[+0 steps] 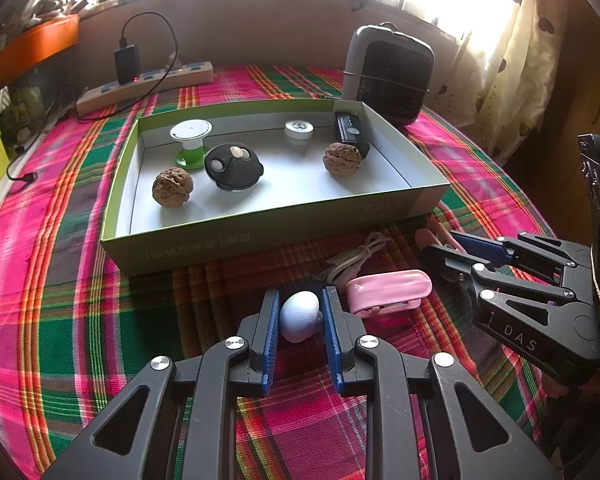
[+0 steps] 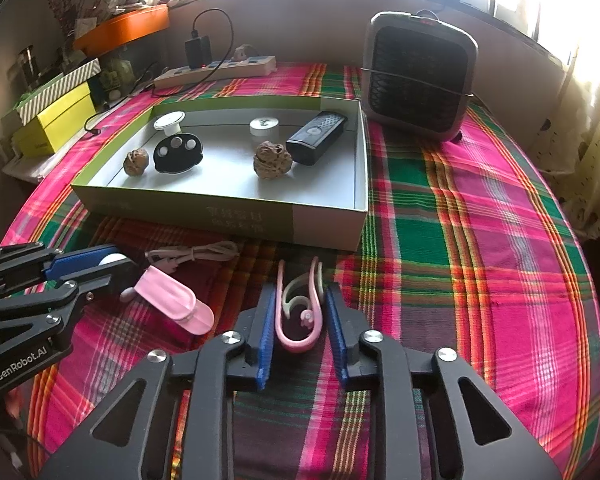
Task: Organize objects
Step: 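Close the left gripper on the white egg while the right gripper grasps the pink curved hook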
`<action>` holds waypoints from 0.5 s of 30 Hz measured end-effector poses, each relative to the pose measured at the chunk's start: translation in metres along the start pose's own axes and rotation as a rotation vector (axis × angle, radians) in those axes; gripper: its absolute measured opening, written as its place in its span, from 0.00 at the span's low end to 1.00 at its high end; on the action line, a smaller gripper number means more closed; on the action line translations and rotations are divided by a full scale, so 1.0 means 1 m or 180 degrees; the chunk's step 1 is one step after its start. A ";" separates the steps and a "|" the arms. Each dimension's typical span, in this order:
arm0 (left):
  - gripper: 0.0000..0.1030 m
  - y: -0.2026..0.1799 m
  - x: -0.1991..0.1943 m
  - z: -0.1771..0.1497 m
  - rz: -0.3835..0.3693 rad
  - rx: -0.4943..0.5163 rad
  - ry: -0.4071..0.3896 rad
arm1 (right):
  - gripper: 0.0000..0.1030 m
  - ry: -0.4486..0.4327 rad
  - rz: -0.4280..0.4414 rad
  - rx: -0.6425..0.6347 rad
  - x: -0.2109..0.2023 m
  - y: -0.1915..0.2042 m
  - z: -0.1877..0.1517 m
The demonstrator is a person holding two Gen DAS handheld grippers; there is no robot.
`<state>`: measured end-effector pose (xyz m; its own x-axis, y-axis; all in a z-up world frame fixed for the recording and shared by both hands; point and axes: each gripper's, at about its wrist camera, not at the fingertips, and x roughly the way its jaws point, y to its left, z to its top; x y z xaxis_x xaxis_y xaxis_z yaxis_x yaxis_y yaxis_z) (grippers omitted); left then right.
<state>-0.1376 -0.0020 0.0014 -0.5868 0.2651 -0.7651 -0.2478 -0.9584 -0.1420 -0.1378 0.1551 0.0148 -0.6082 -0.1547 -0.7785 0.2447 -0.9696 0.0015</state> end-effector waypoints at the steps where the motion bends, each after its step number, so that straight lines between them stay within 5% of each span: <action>1: 0.19 0.000 0.000 0.000 0.0000 0.0000 0.0000 | 0.24 -0.0001 0.0006 0.0004 0.000 -0.001 0.000; 15: 0.19 0.002 -0.003 0.001 -0.0001 -0.0025 -0.0024 | 0.24 -0.0014 0.0042 0.0039 -0.001 -0.003 -0.001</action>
<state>-0.1372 -0.0044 0.0045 -0.5925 0.2663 -0.7603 -0.2419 -0.9591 -0.1474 -0.1371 0.1585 0.0153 -0.6083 -0.1684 -0.7756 0.2435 -0.9697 0.0196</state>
